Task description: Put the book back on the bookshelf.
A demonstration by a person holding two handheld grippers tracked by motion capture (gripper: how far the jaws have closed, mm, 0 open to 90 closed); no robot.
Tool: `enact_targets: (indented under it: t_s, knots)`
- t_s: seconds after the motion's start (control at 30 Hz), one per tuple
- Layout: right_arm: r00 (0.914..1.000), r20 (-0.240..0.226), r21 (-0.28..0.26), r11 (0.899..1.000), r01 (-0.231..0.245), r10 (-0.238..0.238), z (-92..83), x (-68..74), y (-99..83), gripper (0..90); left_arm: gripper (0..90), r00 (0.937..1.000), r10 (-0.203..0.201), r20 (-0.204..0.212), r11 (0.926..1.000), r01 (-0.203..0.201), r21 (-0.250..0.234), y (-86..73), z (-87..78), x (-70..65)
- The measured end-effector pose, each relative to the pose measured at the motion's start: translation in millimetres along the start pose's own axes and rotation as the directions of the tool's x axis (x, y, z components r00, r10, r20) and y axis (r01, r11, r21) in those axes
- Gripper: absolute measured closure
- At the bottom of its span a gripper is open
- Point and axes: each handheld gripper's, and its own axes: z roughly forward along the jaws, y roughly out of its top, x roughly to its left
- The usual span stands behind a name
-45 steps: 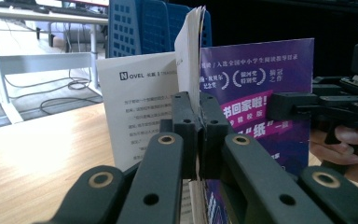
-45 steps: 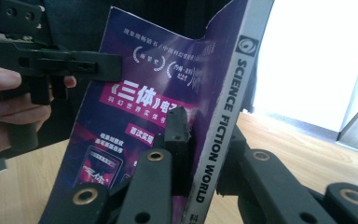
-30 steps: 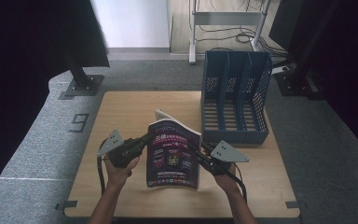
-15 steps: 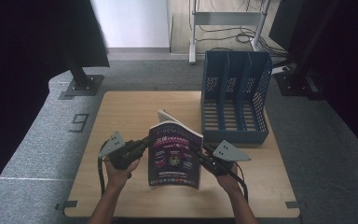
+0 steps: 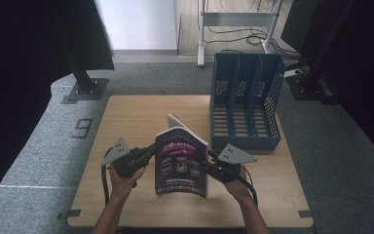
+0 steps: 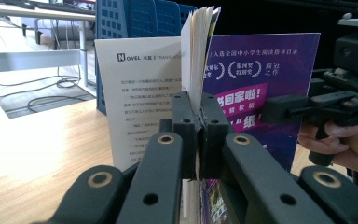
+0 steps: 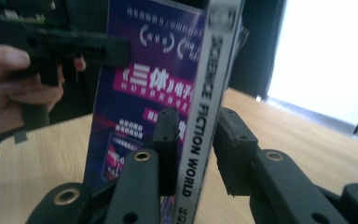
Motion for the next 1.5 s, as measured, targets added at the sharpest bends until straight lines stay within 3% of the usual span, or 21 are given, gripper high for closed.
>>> enact_targets:
  t_s: [0.13, 0.27, 0.9, 1.13, 1.27, 1.5]
  knots:
    - [1.0, -0.008, 0.021, 1.0, 0.004, -0.004, 7.0, 1.2, 0.1, 69.6, 87.4, 1.0, -0.001, 0.0, 1.0, 0.001, 0.001, -0.4, -0.1, 0.8]
    - [0.9983, 0.045, 0.043, 0.998, 0.036, -0.038, 6.6, 3.0, 1.6, 79.1, 87.4, 1.0, -0.006, 0.002, 1.0, 0.006, -0.001, -0.9, 0.0, 1.6]
    - [0.9987, 0.028, 0.013, 0.999, 0.042, -0.043, -0.2, 2.4, -0.8, 79.6, 87.7, 0.9998, -0.002, -0.018, 0.9999, 0.001, -0.011, -0.4, 2.3, 1.5]
    - [0.9944, 0.067, -0.013, 0.997, 0.082, -0.081, -1.8, 4.4, 1.5, 79.9, 87.7, 0.9998, -0.004, -0.021, 0.9992, 0.003, -0.039, 5.9, 8.4, 3.7]
    - [0.9878, 0.095, -0.036, 0.991, 0.128, -0.124, -5.0, 6.6, 3.2, 80.2, 87.7, 0.9998, -0.007, -0.019, 0.9988, 0.006, -0.049, 6.4, 10.5, 4.3]
    - [0.9906, 0.065, -0.034, 0.992, 0.123, -0.121, -6.8, 5.8, 0.8, 78.7, 87.7, 1.0, 0.006, -0.007, 0.9993, -0.006, -0.036, 5.1, 5.8, 3.0]
